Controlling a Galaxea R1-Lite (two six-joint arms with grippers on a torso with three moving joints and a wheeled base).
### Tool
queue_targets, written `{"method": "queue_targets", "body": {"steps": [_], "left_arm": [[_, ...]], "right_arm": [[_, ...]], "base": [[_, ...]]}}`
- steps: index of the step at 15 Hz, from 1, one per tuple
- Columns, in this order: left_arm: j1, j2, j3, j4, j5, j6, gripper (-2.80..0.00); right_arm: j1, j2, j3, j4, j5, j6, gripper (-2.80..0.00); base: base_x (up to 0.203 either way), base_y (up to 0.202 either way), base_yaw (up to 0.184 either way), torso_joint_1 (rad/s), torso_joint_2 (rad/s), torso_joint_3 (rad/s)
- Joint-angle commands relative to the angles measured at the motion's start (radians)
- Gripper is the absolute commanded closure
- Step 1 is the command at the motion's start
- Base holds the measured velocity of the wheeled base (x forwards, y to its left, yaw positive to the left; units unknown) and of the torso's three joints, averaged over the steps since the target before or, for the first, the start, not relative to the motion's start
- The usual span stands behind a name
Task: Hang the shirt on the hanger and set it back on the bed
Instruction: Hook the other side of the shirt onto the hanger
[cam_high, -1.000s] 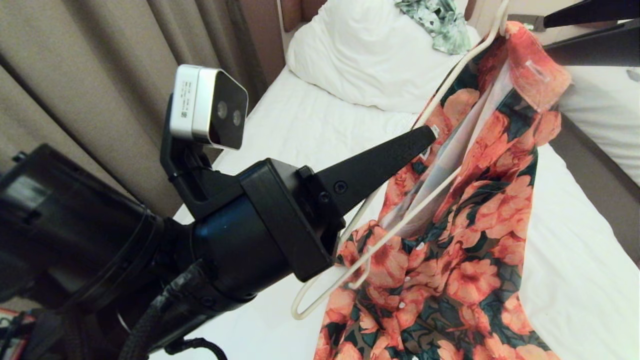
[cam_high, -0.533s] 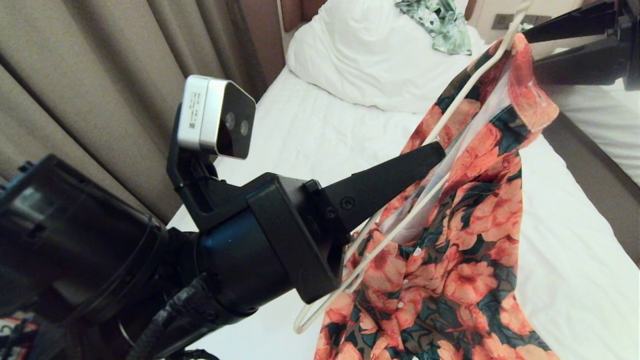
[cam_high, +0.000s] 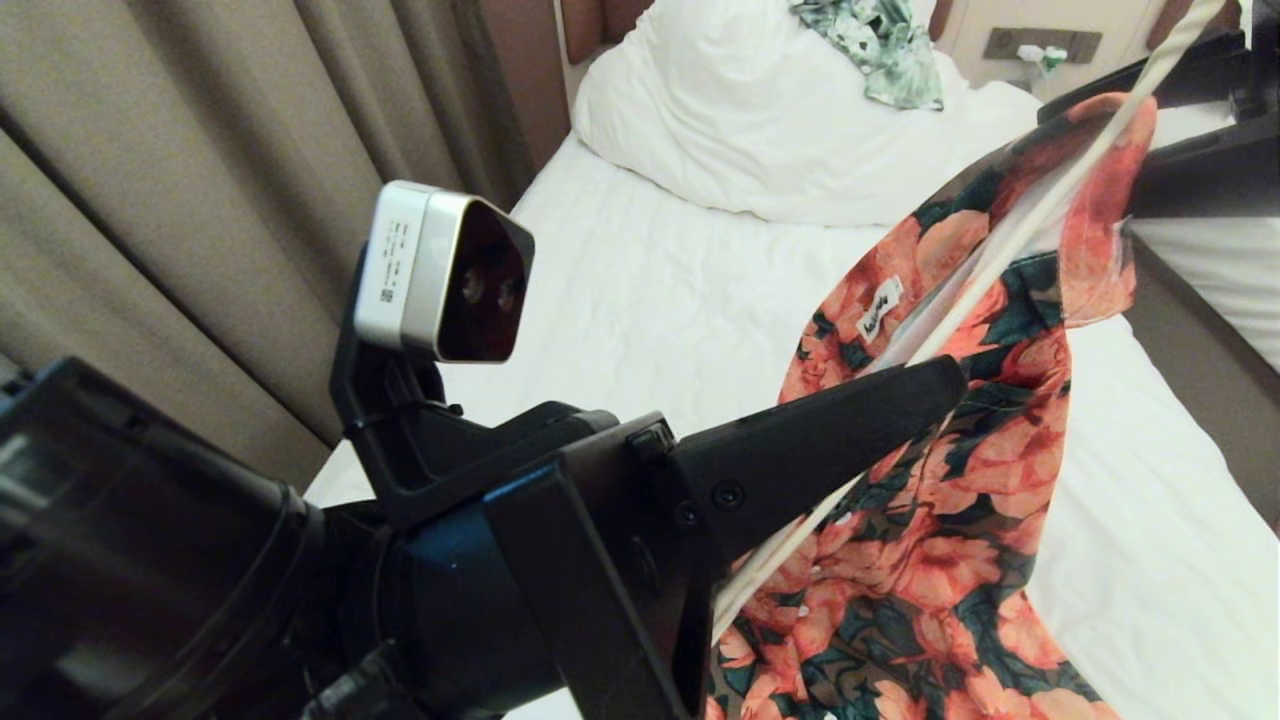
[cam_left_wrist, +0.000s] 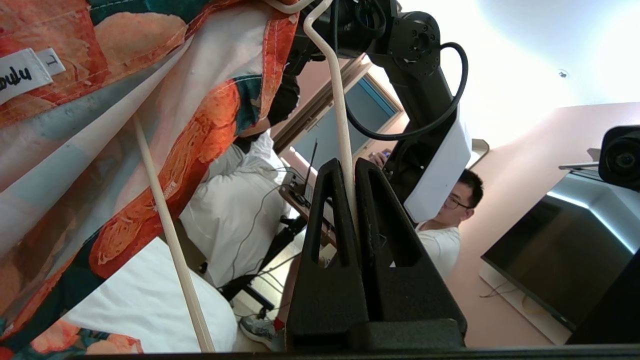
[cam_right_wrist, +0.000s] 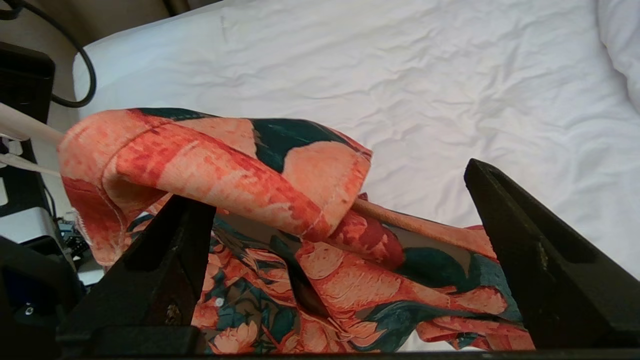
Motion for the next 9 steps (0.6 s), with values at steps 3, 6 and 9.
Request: {"method": "queue_targets", "body": {"steps": [3,6,9], "left_arm": [[-0.007,-0.002,0.002,-0.008,-0.001,-0.003,0.0],[-0.007,-0.004,0.002,-0.008,-0.001,-0.003,0.0],[-0.001,0.001,0.002,-0.009,0.0,-0.002,0.0]], "right_arm": [[0.017,-0.024,0.01,0.054,0.026,-0.005,-2.8],[0.029,-0.032,0.013,0.082,0.038,-0.009,0.0],[0.031,-0.036,0.013,0.123,0.042,-0.011,0.0]], "base": [[0.0,0.0,0.0,0.0,0.0,0.0],[0.0,0.0,0.0,0.0,0.0,0.0],[0.0,0.0,0.0,0.0,0.0,0.0]]}}
